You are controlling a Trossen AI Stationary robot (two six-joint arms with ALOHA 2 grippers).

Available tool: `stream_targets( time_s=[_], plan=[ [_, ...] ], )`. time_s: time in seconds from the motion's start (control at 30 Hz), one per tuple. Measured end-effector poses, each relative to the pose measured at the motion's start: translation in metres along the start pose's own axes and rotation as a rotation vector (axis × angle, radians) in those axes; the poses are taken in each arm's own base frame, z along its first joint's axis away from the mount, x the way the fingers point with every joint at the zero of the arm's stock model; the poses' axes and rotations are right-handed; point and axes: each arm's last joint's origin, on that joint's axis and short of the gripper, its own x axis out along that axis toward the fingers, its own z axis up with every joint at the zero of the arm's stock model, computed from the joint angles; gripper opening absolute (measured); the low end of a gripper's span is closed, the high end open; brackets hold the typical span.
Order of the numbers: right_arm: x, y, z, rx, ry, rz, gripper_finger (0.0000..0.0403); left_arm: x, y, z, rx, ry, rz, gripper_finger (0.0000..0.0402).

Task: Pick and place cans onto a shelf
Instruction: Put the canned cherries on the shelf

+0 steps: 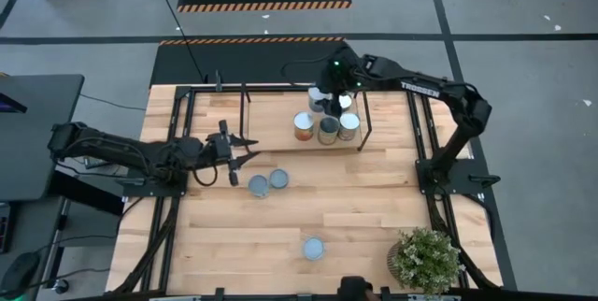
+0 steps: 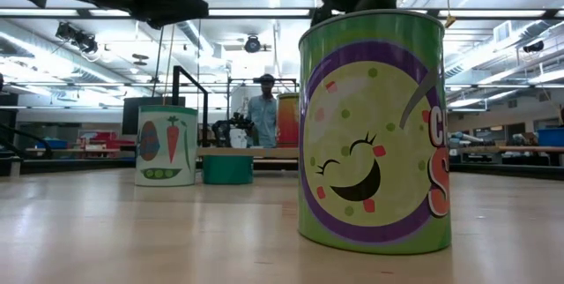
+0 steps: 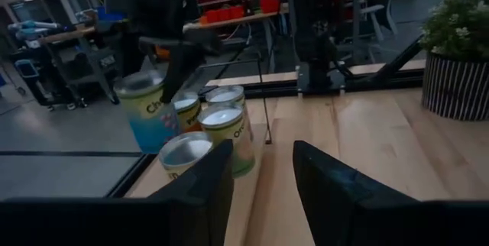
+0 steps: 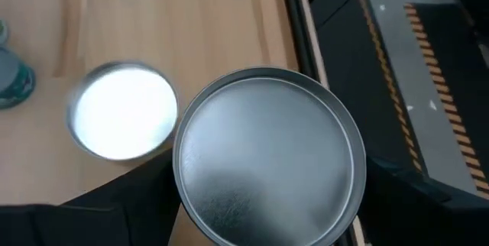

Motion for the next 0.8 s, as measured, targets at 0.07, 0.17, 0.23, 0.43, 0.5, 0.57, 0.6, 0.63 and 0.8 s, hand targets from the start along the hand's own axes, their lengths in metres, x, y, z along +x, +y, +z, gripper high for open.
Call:
stream_targets(
  time_s=[0.07, 0.17, 0.23, 0.43, 0.5, 0.57, 0.6, 0.63, 0.8],
  plan=[
    [0.007, -0.001, -0.003, 0.005, 0.019, 0.017, 0.0333, -0.001, 0.0, 0.0, 0.003, 0.006, -0.004, 0.0142],
    [0.013, -0.001, -0.006, 0.012, 0.041, 0.045, 0.0333, -0.002, 0.001, 0.001, 0.001, 0.0, -0.001, 0.0142],
    [0.016, -0.001, -0.008, 0.015, 0.052, 0.053, 0.0333, -0.003, 0.001, 0.001, 0.002, 0.004, -0.001, 0.0142],
    [0.024, -0.001, -0.01, 0.019, 0.068, 0.062, 0.0333, -0.003, 0.001, 0.0, 0.007, 0.015, -0.004, 0.0142],
    [0.028, -0.001, -0.013, 0.023, 0.088, 0.073, 0.0333, -0.003, 0.001, -0.001, 0.01, 0.023, -0.005, 0.0142],
    [0.031, -0.001, -0.014, 0.025, 0.09, 0.08, 0.0333, -0.003, 0.001, -0.002, 0.011, 0.026, -0.005, 0.0142],
    [0.032, -0.002, -0.015, 0.028, 0.094, 0.085, 0.0333, -0.003, 0.001, -0.002, 0.011, 0.026, -0.005, 0.0142],
    [0.033, -0.002, -0.016, 0.031, 0.098, 0.088, 0.0333, -0.003, 0.001, -0.002, 0.011, 0.026, -0.005, 0.0142],
    [0.038, -0.002, -0.018, 0.039, 0.12, 0.098, 0.0338, -0.003, 0.001, -0.002, 0.011, 0.026, -0.005, 0.0142]
  ],
)
